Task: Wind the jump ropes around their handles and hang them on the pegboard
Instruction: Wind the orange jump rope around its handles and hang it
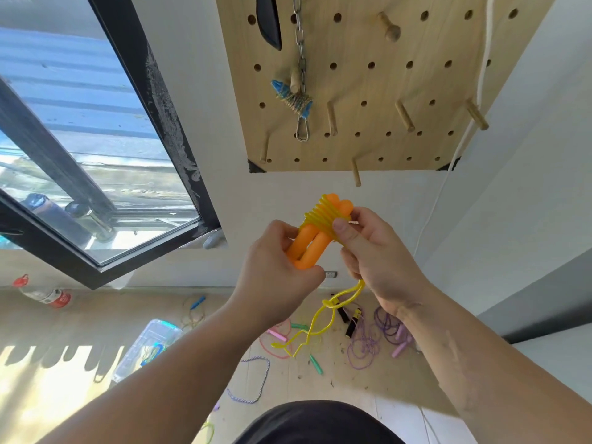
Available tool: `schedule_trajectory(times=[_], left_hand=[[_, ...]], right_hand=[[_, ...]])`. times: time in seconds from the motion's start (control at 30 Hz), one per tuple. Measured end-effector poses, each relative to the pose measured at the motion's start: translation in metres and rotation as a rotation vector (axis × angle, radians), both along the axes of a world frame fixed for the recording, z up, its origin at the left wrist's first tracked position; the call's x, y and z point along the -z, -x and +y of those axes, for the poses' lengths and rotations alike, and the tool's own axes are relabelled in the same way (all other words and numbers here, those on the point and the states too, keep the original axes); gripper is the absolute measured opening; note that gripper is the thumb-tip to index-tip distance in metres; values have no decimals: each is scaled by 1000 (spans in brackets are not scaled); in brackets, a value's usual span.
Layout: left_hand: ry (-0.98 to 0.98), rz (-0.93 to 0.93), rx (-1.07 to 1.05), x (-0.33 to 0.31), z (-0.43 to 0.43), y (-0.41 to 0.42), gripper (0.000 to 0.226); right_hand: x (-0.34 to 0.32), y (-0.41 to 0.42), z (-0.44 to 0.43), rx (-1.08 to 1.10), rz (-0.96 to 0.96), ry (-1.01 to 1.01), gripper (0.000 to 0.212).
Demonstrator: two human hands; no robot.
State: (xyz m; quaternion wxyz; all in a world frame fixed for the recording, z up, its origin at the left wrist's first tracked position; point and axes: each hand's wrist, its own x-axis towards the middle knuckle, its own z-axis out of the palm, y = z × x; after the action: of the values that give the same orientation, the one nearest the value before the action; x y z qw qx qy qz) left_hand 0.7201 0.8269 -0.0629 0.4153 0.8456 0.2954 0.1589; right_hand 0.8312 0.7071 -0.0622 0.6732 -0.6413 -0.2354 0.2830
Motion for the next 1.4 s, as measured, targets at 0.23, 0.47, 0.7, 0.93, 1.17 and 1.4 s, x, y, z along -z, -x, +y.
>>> schedule_trajectory(times=[0.23, 0.47, 0.7, 0.93, 1.17, 1.4], left_hand=[[473, -24, 21, -6, 4, 2, 46], [897, -93, 203, -13, 14, 9, 48], [1024, -183, 119, -7, 6, 4, 48], [971, -239, -17, -5, 5, -5, 41], [1200, -251, 206, -4, 12, 1, 50], [1630, -146, 718, 4, 28, 1, 51]], right_hand=[[-11, -11, -2, -110, -115, 84, 21], [-12, -9, -4, -106, -222, 40, 39], [-15, -3, 1, -45, -318, 259, 41], [-7, 3, 4, 91, -927, 516, 52], [-4, -11, -4, -62, -716, 200, 34], [1, -17, 3, -209, -219, 13, 82]])
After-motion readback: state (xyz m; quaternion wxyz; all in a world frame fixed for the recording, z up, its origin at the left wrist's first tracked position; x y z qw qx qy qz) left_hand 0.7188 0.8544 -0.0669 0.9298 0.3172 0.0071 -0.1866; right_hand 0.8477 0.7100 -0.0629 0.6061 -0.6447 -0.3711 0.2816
